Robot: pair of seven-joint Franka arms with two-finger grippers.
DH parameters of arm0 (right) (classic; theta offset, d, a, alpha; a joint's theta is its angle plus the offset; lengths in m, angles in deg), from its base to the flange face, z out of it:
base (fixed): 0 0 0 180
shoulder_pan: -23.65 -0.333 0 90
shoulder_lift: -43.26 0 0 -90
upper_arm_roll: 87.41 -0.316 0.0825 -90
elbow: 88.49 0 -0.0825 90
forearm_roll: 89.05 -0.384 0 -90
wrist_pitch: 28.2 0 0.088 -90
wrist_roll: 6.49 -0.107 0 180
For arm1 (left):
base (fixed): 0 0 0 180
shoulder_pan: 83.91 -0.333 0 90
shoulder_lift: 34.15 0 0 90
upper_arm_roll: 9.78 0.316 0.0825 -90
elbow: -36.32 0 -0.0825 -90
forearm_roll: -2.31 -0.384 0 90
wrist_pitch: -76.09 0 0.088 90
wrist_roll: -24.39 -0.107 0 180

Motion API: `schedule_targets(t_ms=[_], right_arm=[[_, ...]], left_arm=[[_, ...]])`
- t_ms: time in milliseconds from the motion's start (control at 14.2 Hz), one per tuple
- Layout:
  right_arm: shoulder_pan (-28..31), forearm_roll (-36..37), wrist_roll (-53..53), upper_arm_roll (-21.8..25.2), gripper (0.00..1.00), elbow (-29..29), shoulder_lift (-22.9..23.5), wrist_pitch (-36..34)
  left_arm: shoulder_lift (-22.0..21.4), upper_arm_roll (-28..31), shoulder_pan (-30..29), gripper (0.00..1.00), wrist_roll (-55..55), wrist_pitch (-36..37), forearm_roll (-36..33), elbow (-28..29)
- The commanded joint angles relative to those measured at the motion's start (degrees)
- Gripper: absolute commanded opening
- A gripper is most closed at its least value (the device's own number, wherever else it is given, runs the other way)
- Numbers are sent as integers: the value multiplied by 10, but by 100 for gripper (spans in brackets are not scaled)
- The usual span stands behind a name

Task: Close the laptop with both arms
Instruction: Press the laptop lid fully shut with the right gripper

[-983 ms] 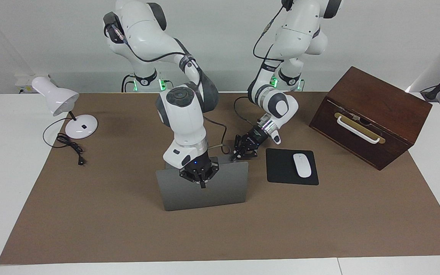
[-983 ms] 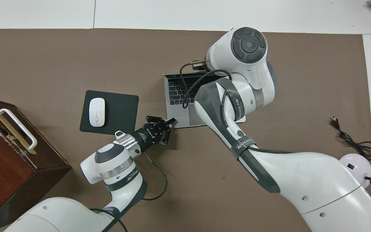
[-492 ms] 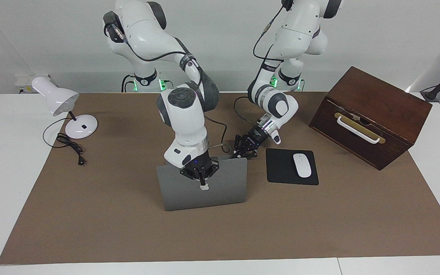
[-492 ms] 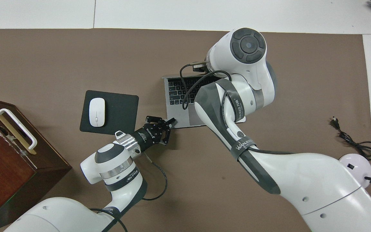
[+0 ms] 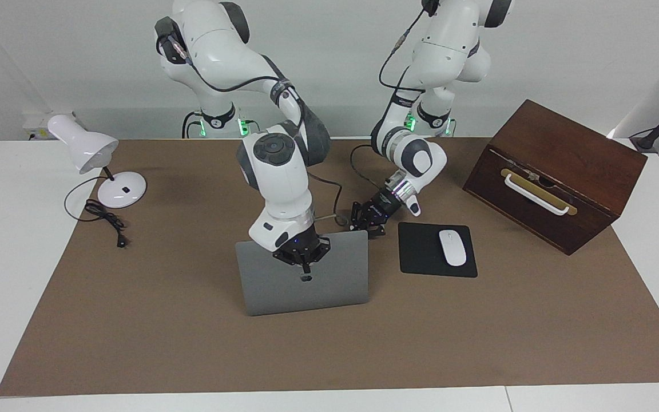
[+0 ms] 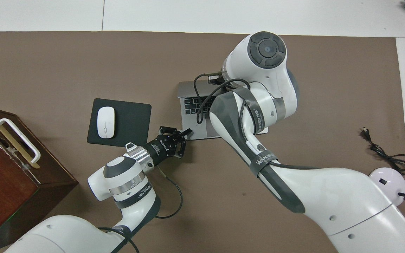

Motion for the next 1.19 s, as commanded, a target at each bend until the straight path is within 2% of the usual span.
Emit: schedule_targets(t_ms=[0, 1123], right_arm=[[1, -14, -14, -3, 0, -29, -17, -8], [1, -16, -32, -8, 0, -59, -15, -6]], left_arm=[[22, 2, 15, 0, -11, -24, 13, -9], [22, 2, 14, 0, -10, -24, 13, -8]])
